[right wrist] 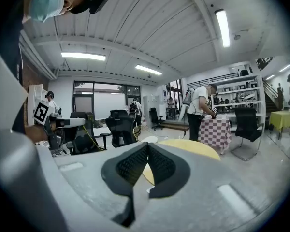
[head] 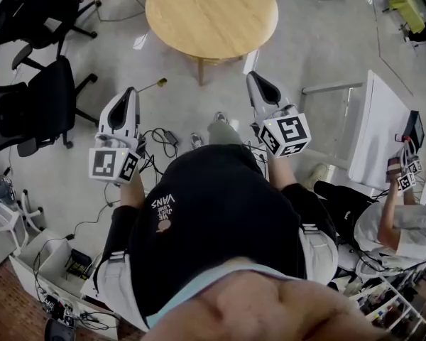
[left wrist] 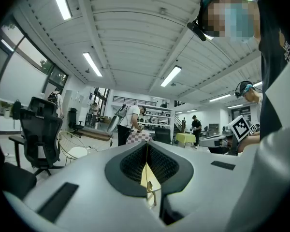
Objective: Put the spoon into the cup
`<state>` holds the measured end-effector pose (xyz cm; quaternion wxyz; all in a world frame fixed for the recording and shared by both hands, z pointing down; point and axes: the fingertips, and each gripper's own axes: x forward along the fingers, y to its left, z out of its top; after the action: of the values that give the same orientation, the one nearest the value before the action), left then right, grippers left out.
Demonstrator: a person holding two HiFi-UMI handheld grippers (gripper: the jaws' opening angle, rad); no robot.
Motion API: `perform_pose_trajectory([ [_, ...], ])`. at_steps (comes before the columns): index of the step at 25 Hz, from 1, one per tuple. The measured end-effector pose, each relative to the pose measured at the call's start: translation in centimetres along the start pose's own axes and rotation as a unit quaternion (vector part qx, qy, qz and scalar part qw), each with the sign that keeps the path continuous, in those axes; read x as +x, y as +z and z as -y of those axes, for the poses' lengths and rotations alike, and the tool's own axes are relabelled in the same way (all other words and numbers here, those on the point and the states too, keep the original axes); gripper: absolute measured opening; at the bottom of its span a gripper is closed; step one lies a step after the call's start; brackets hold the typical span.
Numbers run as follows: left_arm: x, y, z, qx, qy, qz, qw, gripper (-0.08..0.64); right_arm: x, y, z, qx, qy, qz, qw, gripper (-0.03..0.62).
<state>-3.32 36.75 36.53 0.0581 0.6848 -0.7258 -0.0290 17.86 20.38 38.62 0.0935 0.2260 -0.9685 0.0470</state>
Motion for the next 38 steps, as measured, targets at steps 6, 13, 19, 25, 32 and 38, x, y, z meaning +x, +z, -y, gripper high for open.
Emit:
perform_pose_trajectory([
  [6, 1.7, -0.3, 0.4, -0.003, 0.001, -0.005, 1.0, 0.009, 0.4, 0.2, 2.3, 0.003, -0.005, 0.002, 1.0, -0.002],
  [13, 5.1, 0.2, 0.2, 0.002, 0.011, 0.0, 0.9999, 0.009, 2.9, 0.9, 4.8, 0.004, 0.015, 0.006, 1.0, -0.002],
  [19, 9.7, 0.9, 0.3, 0.001, 0.021, 0.003, 0.9998, 0.009, 6.0, 1.9, 8.2, 0.001, 0.039, 0.004, 0.999, -0.002],
  [25, 13.7, 1.2, -0.1, 0.003, 0.035, 0.003, 0.9994, 0.009, 9.3, 2.6, 11.3, 0.002, 0.059, 0.004, 0.998, -0.002],
  [32, 17.7, 1.4, 0.0, 0.007, 0.048, 0.002, 0.9988, 0.009, 12.1, 3.0, 14.5, 0.004, 0.08, 0.003, 0.997, -0.002],
  [38, 20.1, 1.0, 0.1, 0.008, 0.062, -0.001, 0.998, 0.009, 13.9, 2.8, 16.8, 0.006, 0.096, 0.001, 0.995, -0.002],
])
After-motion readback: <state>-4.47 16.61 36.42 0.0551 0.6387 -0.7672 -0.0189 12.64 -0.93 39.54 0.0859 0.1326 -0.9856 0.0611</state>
